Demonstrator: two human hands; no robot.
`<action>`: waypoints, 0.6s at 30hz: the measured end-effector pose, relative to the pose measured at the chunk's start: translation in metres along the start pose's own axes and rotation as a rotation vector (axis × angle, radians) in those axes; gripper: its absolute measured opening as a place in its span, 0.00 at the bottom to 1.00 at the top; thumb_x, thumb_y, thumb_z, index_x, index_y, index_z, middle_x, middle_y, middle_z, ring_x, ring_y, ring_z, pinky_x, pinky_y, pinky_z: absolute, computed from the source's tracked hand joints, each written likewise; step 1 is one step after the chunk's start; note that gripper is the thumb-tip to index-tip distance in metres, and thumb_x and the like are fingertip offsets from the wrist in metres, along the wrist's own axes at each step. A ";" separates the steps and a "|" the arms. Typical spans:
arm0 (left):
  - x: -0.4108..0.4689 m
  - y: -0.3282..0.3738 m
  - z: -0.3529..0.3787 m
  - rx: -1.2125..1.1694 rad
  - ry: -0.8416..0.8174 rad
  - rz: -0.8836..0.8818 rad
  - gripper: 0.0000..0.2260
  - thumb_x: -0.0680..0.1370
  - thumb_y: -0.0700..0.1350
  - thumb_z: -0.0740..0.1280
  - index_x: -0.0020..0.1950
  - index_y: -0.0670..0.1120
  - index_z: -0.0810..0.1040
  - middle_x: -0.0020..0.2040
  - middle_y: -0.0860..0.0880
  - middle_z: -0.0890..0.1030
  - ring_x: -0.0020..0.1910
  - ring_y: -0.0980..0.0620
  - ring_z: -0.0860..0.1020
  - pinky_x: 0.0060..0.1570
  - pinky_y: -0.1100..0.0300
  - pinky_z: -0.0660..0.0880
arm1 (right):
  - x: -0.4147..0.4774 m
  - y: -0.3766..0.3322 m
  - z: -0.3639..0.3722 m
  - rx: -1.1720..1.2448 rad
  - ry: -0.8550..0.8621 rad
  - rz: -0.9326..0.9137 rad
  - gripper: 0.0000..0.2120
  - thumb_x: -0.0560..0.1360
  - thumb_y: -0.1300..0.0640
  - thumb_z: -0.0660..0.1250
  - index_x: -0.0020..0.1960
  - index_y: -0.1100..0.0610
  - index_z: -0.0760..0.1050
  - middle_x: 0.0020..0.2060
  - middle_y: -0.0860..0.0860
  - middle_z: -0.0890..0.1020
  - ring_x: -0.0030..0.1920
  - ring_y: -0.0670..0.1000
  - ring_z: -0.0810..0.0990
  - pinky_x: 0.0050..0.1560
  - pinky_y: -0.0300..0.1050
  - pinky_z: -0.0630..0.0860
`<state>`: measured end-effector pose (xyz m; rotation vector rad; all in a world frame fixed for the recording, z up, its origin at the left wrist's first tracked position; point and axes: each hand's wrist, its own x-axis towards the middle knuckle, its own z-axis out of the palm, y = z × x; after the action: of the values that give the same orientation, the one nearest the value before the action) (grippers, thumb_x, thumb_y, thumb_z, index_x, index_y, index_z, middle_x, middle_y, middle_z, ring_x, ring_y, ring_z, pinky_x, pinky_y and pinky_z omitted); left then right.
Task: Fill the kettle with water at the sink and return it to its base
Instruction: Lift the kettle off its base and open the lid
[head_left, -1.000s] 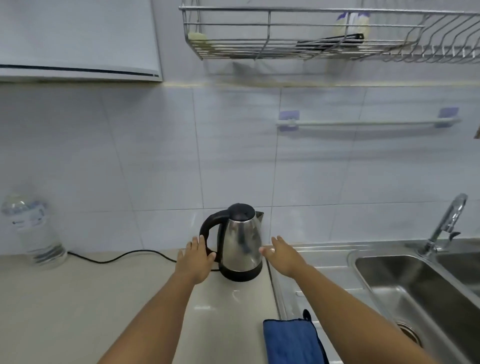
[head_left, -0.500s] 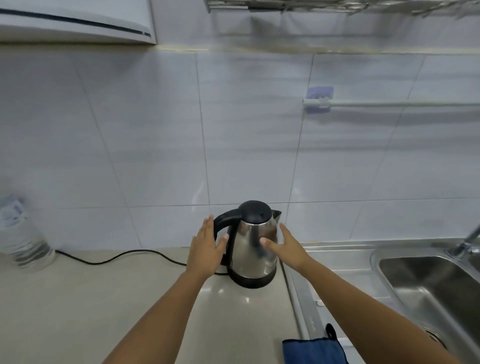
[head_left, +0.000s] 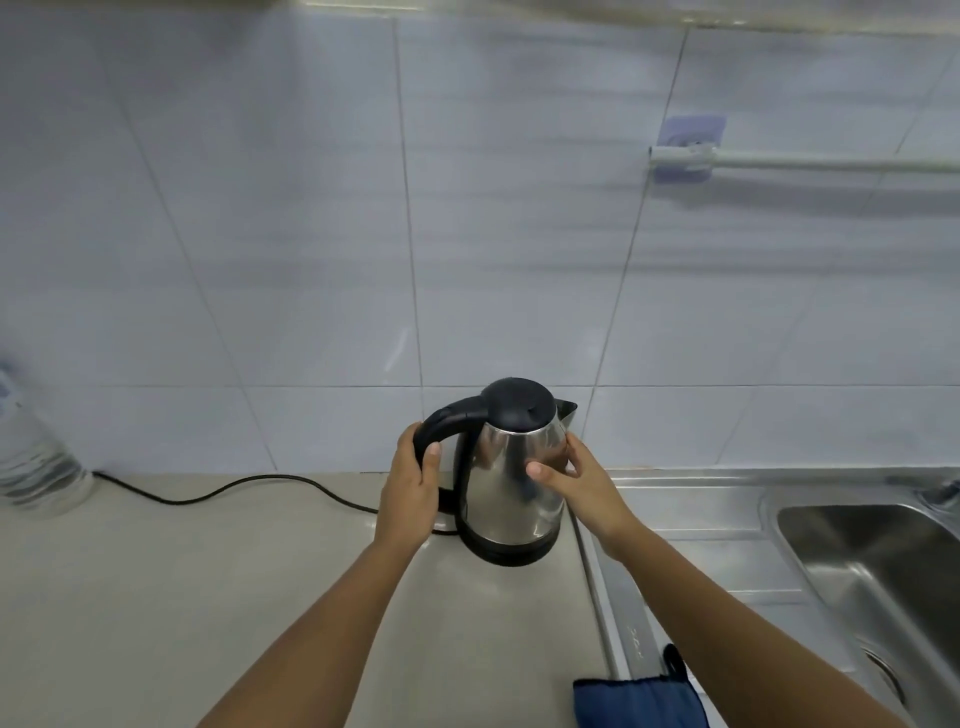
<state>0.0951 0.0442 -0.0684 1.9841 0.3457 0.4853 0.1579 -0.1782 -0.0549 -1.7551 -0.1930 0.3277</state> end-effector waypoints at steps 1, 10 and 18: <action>-0.001 0.002 -0.002 -0.003 0.012 0.008 0.18 0.80 0.61 0.52 0.69 0.59 0.62 0.60 0.60 0.73 0.58 0.54 0.74 0.52 0.58 0.67 | -0.002 -0.003 0.000 0.007 0.004 -0.009 0.27 0.67 0.39 0.78 0.64 0.39 0.74 0.56 0.42 0.83 0.65 0.48 0.77 0.51 0.35 0.73; -0.039 0.037 -0.033 -0.024 0.084 0.075 0.17 0.80 0.62 0.51 0.67 0.61 0.63 0.58 0.62 0.73 0.53 0.58 0.73 0.49 0.59 0.67 | -0.070 -0.038 0.013 0.069 0.074 -0.100 0.16 0.70 0.46 0.79 0.53 0.40 0.76 0.46 0.37 0.84 0.51 0.34 0.82 0.43 0.28 0.76; -0.121 0.034 -0.058 -0.023 0.134 0.058 0.17 0.81 0.61 0.50 0.68 0.60 0.64 0.59 0.63 0.72 0.53 0.60 0.73 0.46 0.66 0.67 | -0.157 -0.021 0.039 0.175 0.074 -0.103 0.22 0.70 0.51 0.80 0.60 0.41 0.76 0.50 0.37 0.85 0.53 0.35 0.82 0.48 0.31 0.78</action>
<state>-0.0378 0.0215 -0.0370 1.9482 0.3647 0.6591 -0.0023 -0.1855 -0.0235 -1.5754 -0.1947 0.1987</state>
